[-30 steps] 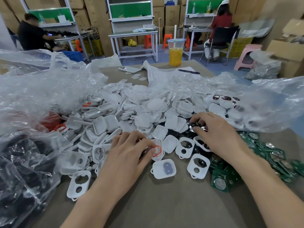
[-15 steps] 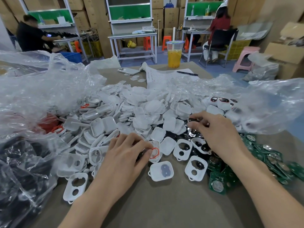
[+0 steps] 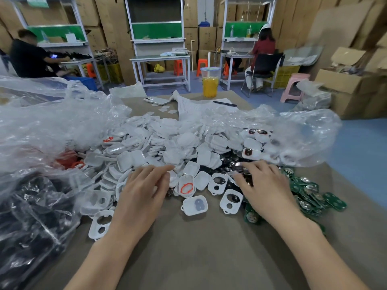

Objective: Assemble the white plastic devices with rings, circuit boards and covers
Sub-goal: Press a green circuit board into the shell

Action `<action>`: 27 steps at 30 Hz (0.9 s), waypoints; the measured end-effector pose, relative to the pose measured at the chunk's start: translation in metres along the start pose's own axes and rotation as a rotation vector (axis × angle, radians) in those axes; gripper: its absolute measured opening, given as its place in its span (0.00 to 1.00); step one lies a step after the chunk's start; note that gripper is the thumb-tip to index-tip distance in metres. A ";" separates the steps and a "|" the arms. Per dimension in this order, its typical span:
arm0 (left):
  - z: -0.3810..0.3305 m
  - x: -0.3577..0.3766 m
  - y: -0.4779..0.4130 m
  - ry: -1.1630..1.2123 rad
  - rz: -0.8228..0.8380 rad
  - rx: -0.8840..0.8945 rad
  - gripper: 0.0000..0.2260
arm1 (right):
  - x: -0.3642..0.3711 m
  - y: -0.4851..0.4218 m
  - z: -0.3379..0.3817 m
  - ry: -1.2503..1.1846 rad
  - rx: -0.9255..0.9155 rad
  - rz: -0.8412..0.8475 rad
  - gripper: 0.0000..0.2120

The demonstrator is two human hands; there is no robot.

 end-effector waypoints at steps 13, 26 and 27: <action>0.011 -0.003 0.002 0.035 -0.073 -0.044 0.09 | -0.021 0.011 -0.005 0.024 -0.008 -0.229 0.17; 0.014 -0.002 0.001 0.092 -0.072 -0.040 0.10 | -0.030 0.021 -0.006 -0.075 0.072 -0.341 0.17; 0.013 -0.002 0.000 0.089 -0.076 -0.034 0.11 | -0.035 0.021 -0.004 -0.042 0.049 -0.359 0.15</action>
Point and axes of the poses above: each hand's wrist, its own y-axis away from the middle knuckle, its own x-axis out of the palm, z = x × y, the point moved 6 cm from there along -y, towards the middle knuckle, and after that the axes turned 9 degrees about -x, right-handed, at the moved point
